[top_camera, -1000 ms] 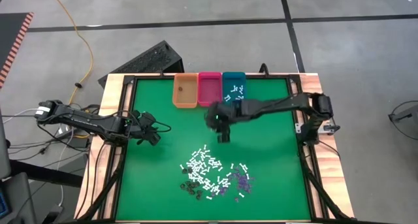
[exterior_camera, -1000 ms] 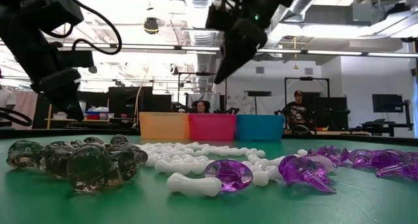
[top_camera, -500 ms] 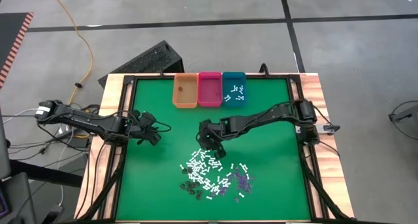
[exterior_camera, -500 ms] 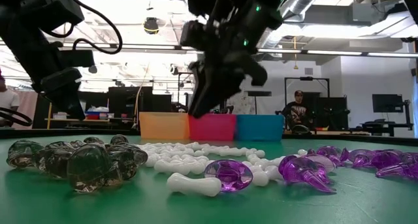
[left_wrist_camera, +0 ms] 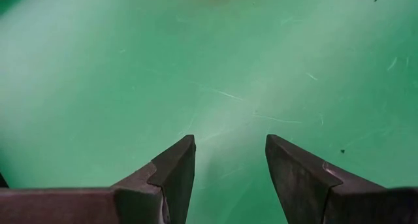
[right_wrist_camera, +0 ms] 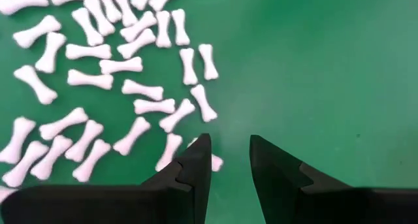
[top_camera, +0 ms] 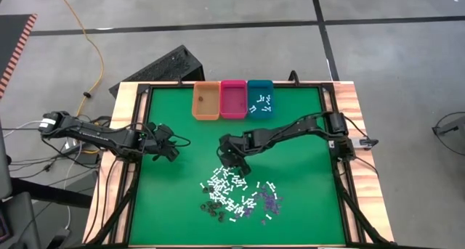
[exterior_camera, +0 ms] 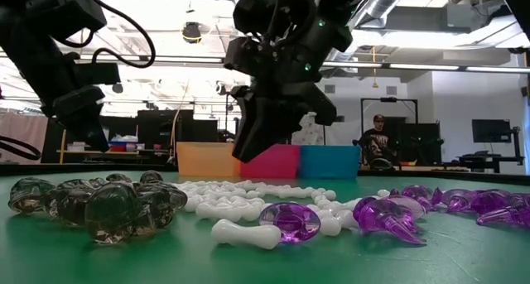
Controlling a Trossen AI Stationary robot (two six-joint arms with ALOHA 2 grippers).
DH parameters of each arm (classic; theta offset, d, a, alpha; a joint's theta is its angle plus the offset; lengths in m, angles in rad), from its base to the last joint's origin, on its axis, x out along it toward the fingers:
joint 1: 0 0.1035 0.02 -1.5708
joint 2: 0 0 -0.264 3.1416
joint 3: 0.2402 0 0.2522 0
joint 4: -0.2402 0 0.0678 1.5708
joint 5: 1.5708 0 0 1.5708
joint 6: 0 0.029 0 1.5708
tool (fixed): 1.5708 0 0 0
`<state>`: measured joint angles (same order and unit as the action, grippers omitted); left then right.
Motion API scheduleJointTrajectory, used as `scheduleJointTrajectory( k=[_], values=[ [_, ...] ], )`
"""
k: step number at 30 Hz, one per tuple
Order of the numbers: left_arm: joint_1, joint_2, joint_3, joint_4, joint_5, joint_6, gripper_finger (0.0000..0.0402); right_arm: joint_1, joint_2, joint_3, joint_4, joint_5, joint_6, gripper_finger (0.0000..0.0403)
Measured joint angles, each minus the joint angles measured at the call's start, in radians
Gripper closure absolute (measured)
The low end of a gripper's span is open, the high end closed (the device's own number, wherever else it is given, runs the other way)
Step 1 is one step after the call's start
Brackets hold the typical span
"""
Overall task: Sort Halloween decoration
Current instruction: Put the white bone toy into the blue bin
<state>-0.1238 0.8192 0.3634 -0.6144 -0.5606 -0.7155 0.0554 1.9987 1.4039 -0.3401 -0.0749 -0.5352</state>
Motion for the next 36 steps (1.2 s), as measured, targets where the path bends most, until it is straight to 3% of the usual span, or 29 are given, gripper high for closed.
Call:
scheduleJointTrajectory(
  k=[9, 19, 25, 29, 36],
  values=[
    [0.000, 0.001, 0.000, 0.000, 0.000, 0.001, 0.0223, 0.000, 0.064, 0.007, 0.002, -0.006, -0.056, 0.0269],
    [0.000, 0.000, 0.000, -0.002, -0.001, 0.008, 0.0223, -0.018, 0.065, 0.008, -0.009, -0.004, 0.001, 0.0269],
    [0.000, 0.000, 0.000, -0.002, 0.003, 0.016, 0.0223, -0.066, 0.039, 0.015, -0.039, 0.035, 0.402, 0.0269],
    [0.000, 0.000, 0.000, 0.000, 0.005, 0.021, 0.0223, -0.099, -0.010, 0.053, -0.189, 0.080, 0.759, 0.0269],
    [0.000, 0.000, 0.000, 0.000, 0.007, 0.031, 0.0223, -0.110, -0.052, 0.065, -0.451, 0.124, 1.027, 0.0269]
  ],
)
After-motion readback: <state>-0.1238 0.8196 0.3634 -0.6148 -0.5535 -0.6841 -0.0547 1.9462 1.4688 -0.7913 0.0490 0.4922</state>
